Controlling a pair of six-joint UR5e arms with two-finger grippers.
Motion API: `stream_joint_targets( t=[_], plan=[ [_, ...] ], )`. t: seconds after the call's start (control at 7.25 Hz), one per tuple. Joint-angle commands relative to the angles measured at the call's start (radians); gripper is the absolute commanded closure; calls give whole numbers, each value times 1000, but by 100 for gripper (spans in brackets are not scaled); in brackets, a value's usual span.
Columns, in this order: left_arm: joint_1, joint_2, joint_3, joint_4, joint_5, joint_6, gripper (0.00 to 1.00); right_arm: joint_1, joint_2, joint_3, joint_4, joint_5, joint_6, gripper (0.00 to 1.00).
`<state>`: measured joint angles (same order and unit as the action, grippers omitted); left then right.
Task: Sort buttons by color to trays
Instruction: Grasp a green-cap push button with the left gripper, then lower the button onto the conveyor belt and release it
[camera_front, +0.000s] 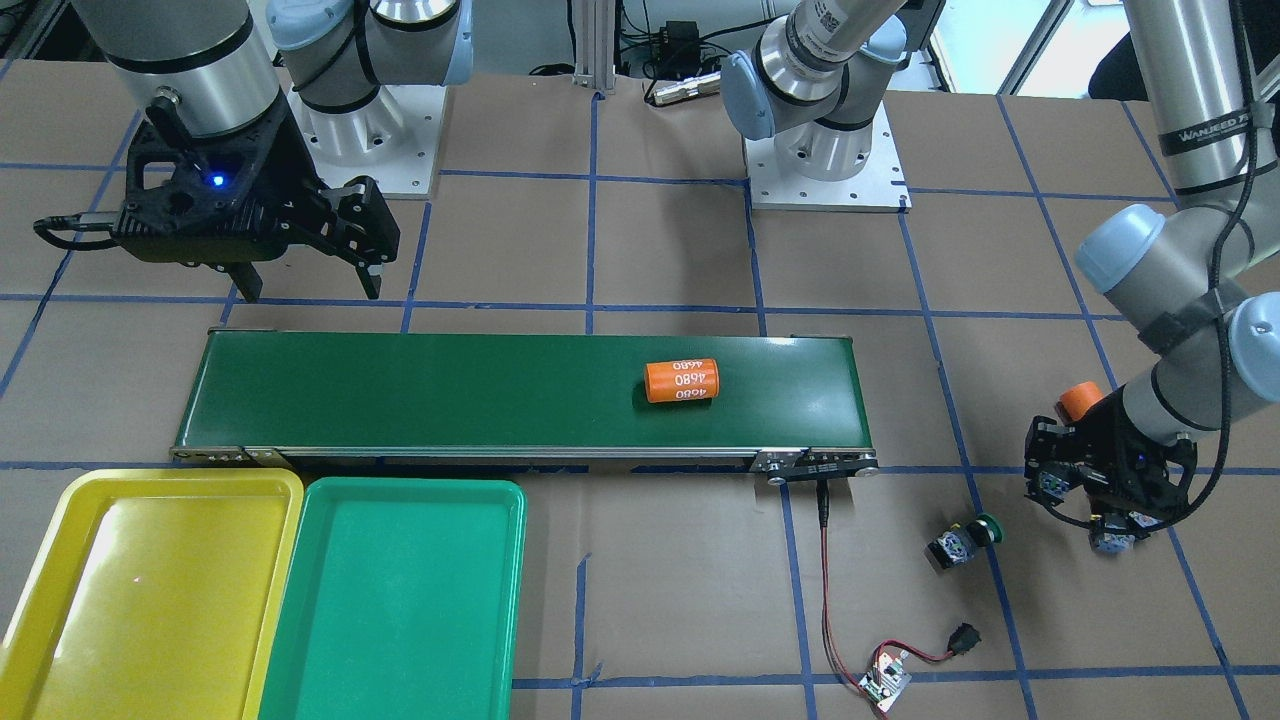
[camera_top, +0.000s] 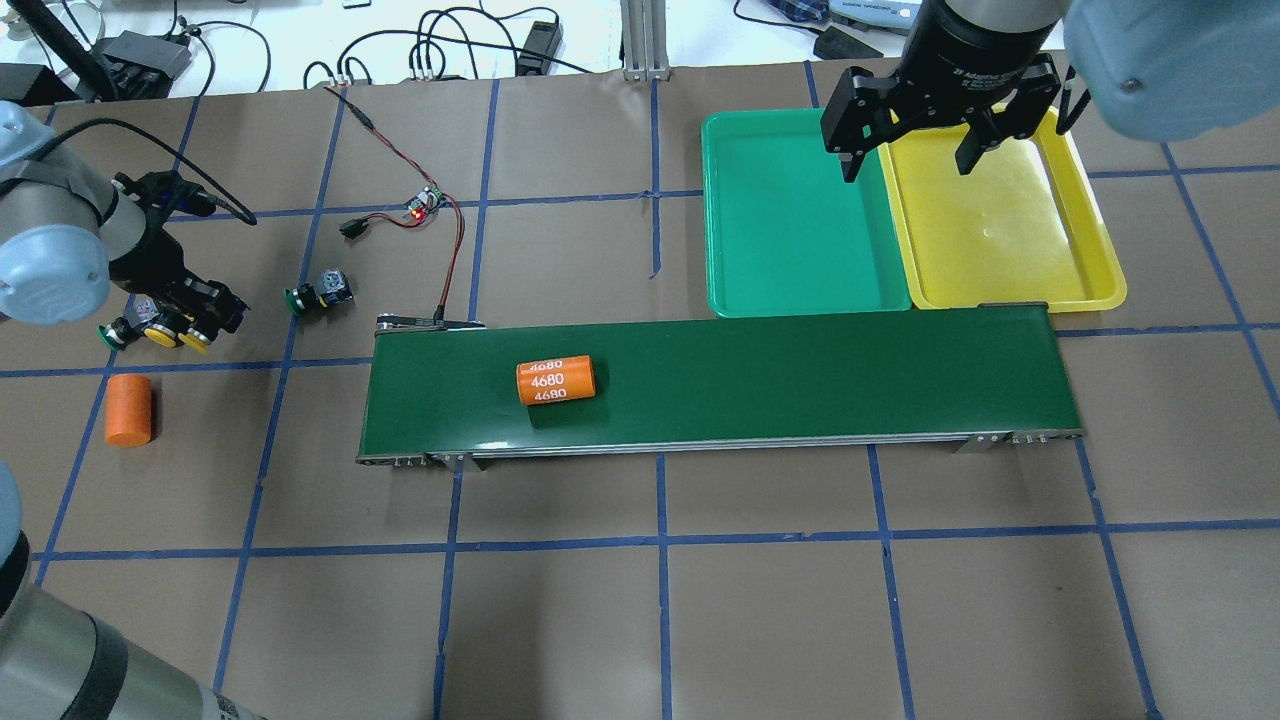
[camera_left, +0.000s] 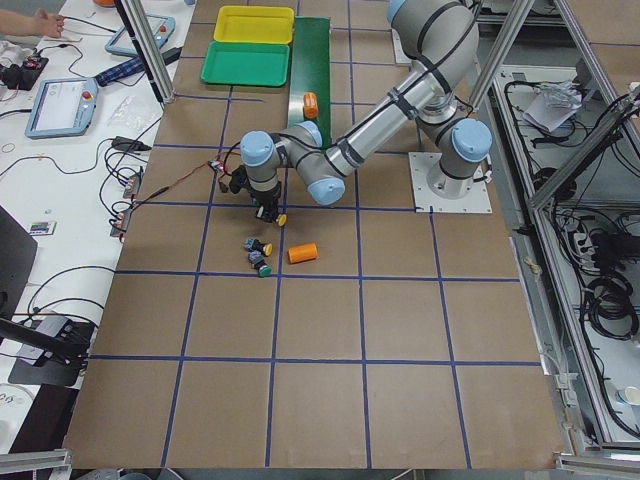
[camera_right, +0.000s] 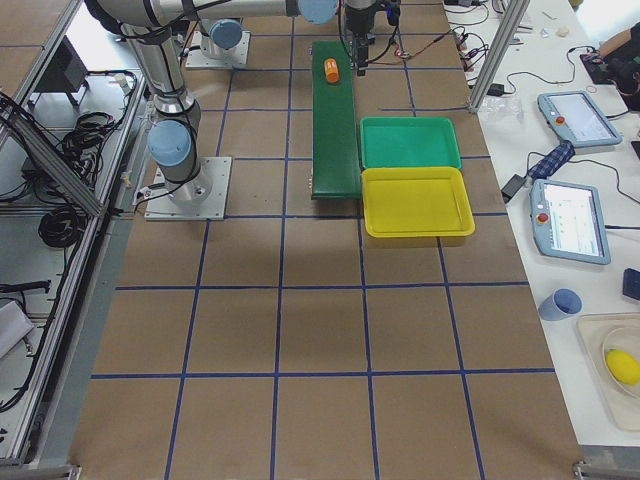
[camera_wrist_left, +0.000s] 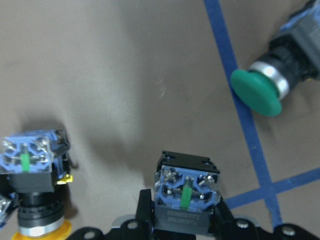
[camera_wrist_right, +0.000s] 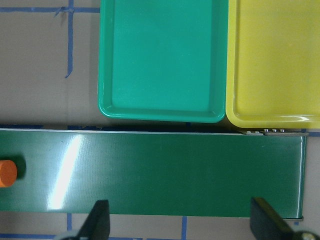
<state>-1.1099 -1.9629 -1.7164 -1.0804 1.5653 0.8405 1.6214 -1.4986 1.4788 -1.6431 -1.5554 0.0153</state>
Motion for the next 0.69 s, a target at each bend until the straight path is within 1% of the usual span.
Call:
stream_joint_targets(
  t=[0.0, 0.14, 0.28, 0.41, 0.55],
  plan=[
    [-182, 135, -1, -182, 33, 41, 100, 0, 0, 0, -1, 0, 0, 0],
    [-264, 174, -40, -199, 32, 215, 100, 0, 0, 0, -1, 0, 0, 0],
    [-321, 208, -104, -179, 33, 347, 100, 0, 1, 0, 2, 0, 0, 0],
    [-356, 232, -150, -167, 39, 361, 100, -3, 3, 1, 2, 0, 0, 0],
    [-410, 249, -166, -164, 39, 409, 100, 0, 4, 2, -1, 0, 0, 0]
  ],
)
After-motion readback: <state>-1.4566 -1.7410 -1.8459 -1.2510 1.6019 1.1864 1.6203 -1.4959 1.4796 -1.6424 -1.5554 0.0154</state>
